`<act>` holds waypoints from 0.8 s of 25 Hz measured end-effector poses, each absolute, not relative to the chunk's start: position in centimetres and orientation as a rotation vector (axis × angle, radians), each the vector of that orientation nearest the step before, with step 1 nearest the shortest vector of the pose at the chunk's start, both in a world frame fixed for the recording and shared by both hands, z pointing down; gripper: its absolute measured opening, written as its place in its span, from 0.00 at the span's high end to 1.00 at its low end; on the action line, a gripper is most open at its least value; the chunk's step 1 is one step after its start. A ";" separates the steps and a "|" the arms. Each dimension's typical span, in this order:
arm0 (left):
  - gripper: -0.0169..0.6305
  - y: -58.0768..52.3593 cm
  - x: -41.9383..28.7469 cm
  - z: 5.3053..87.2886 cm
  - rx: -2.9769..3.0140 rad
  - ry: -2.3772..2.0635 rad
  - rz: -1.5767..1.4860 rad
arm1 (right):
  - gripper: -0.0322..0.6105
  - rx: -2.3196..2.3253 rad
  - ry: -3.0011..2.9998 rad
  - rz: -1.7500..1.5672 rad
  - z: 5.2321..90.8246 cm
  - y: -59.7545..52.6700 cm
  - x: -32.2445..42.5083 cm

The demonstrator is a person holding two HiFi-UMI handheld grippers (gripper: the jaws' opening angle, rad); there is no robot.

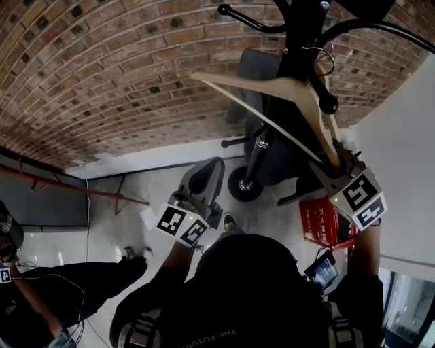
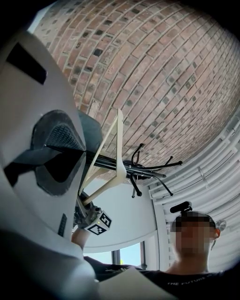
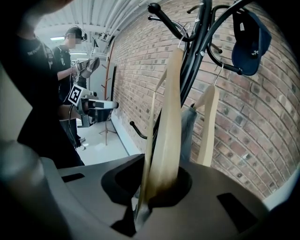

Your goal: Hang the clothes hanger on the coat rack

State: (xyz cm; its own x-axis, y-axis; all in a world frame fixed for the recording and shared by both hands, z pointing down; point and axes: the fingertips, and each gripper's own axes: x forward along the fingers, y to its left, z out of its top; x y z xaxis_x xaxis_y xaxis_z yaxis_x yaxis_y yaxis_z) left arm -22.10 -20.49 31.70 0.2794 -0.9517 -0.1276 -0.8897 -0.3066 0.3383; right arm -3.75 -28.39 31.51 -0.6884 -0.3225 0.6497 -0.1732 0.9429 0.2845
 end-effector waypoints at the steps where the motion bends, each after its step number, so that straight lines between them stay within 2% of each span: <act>1: 0.94 -20.5 -22.2 31.7 2.345 -1.712 -0.456 | 0.89 0.350 -2.333 -0.266 31.6 -28.5 -3.8; 20: 0.94 -21.2 -22.9 32.3 2.345 -1.685 -0.443 | 0.89 0.396 -2.218 -0.299 33.6 -29.8 -2.7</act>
